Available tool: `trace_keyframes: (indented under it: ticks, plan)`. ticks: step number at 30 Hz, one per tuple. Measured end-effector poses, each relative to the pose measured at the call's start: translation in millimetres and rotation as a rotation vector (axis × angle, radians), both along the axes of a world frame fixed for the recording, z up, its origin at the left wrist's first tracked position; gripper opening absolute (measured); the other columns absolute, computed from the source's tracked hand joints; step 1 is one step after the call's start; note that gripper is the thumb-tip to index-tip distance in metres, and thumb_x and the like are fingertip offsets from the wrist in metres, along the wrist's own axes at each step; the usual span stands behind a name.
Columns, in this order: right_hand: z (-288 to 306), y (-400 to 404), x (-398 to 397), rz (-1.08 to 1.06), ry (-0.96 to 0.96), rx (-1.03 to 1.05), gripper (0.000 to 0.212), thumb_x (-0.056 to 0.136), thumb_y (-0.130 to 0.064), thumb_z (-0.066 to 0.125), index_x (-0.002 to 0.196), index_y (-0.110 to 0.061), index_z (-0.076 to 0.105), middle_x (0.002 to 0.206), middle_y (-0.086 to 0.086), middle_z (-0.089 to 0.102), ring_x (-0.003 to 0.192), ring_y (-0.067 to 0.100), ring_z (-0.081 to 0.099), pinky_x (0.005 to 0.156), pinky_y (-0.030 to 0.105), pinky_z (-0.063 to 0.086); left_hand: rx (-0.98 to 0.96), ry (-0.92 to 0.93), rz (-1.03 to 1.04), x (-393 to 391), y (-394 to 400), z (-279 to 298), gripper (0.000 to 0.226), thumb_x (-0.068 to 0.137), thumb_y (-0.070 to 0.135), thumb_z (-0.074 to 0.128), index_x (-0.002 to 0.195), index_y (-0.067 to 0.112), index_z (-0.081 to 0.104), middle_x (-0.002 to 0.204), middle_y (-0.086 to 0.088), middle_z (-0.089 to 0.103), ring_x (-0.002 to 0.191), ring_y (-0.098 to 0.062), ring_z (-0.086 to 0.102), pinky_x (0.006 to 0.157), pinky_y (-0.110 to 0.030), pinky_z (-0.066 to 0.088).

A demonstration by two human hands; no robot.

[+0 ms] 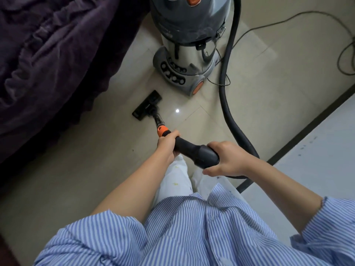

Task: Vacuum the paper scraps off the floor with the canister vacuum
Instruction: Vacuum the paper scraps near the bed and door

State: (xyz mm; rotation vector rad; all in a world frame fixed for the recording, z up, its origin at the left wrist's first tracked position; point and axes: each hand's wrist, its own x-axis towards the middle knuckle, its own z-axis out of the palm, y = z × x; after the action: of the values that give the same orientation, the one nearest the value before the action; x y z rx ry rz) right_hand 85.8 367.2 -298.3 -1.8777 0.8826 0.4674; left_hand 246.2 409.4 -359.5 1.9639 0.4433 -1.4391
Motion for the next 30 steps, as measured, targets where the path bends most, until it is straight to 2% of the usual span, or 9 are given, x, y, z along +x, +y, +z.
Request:
trace_keyframes:
  ticks: [4,7,10,14,16,18,20,26,30]
  plan:
    - [-9.5,-3.1,7.7,0.036,-0.006,-0.009,0.035,0.072,-0.037,0.073,0.088,-0.022,0.047,0.076,-0.001,0.056,0.067,0.015,0.053,0.055,0.019,0.04,0.014,-0.013,0.004,5.5,0.9,-12.1,0.029,0.086,0.009,0.058,0.112,0.001,0.051,0.086,-0.013,0.059,0.076,-0.025,0.061,0.086,-0.04,0.054]
    - [-14.6,-6.6,4.5,0.023,-0.004,0.019,0.036,0.068,-0.039,0.074,0.088,-0.021,0.049,0.075,-0.001,0.057,0.067,0.016,0.055,0.056,0.021,0.043,0.011,0.028,0.007,6.6,-1.9,-17.7,0.019,0.086,0.007,0.057,0.101,0.0,0.048,0.084,-0.014,0.058,0.075,-0.025,0.06,0.082,-0.041,0.055]
    - [-19.8,-21.2,-8.0,0.005,0.047,0.035,0.045,0.054,-0.051,0.065,0.088,-0.022,0.052,0.077,-0.003,0.061,0.07,0.015,0.058,0.061,0.025,0.046,-0.004,0.15,0.007,2.2,-11.9,-17.2,0.011,0.088,0.006,0.057,0.089,0.003,0.046,0.077,-0.011,0.052,0.067,-0.02,0.053,0.062,-0.034,0.052]
    - [-22.1,-48.1,-18.2,-0.04,0.084,0.024,0.042,0.045,-0.056,0.058,0.078,-0.031,0.049,0.065,-0.014,0.054,0.061,0.003,0.053,0.055,0.016,0.037,-0.009,0.205,0.049,-8.1,-38.5,-18.7,0.027,0.088,0.005,0.057,0.112,0.006,0.045,0.082,-0.011,0.051,0.069,-0.021,0.052,0.067,-0.035,0.049]
    - [-18.9,-63.5,-11.9,-0.055,0.09,0.007,0.033,0.05,-0.048,0.063,0.075,-0.033,0.048,0.063,-0.015,0.052,0.06,0.002,0.052,0.055,0.016,0.036,0.011,0.201,0.079,-2.7,-57.6,-19.8,0.02,0.087,0.003,0.055,0.105,0.005,0.046,0.078,-0.01,0.05,0.065,-0.02,0.051,0.058,-0.033,0.047]
    - [-17.1,-76.2,1.5,-0.044,0.077,-0.012,0.031,0.052,-0.047,0.062,0.076,-0.033,0.049,0.066,-0.013,0.054,0.063,0.005,0.053,0.057,0.019,0.04,0.008,0.228,0.08,10.2,-71.7,-16.8,0.009,0.087,0.001,0.052,0.085,0.002,0.043,0.071,-0.01,0.048,0.061,-0.02,0.049,0.054,-0.032,0.045]
    - [-17.3,-87.0,19.4,-0.039,0.065,-0.013,0.041,0.051,-0.05,0.06,0.085,-0.027,0.054,0.074,-0.009,0.059,0.068,0.012,0.056,0.06,0.023,0.045,0.006,0.237,0.079,29.3,-81.5,-15.4,0.019,0.088,0.0,0.05,0.073,0.005,0.04,0.067,-0.01,0.045,0.057,-0.019,0.046,0.054,-0.03,0.044]
    - [-7.2,-121.9,86.9,-0.016,0.067,-0.042,0.031,0.068,-0.034,0.076,0.086,-0.02,0.055,0.071,-0.006,0.056,0.063,0.011,0.052,0.056,0.022,0.041,-0.009,0.182,0.058,90.2,-111.4,-5.0,0.023,0.091,0.004,0.05,0.071,0.008,0.039,0.069,-0.009,0.045,0.059,-0.02,0.046,0.05,-0.032,0.047]
    - [11.4,-158.2,131.0,-0.066,0.054,-0.088,0.028,0.066,-0.034,0.076,0.079,-0.017,0.058,0.063,-0.007,0.057,0.061,0.012,0.055,0.056,0.026,0.046,-0.062,0.125,0.062,127.2,-142.6,4.5,0.019,0.09,0.007,0.052,0.075,0.011,0.041,0.07,-0.007,0.045,0.058,-0.019,0.047,0.031,-0.021,0.046]
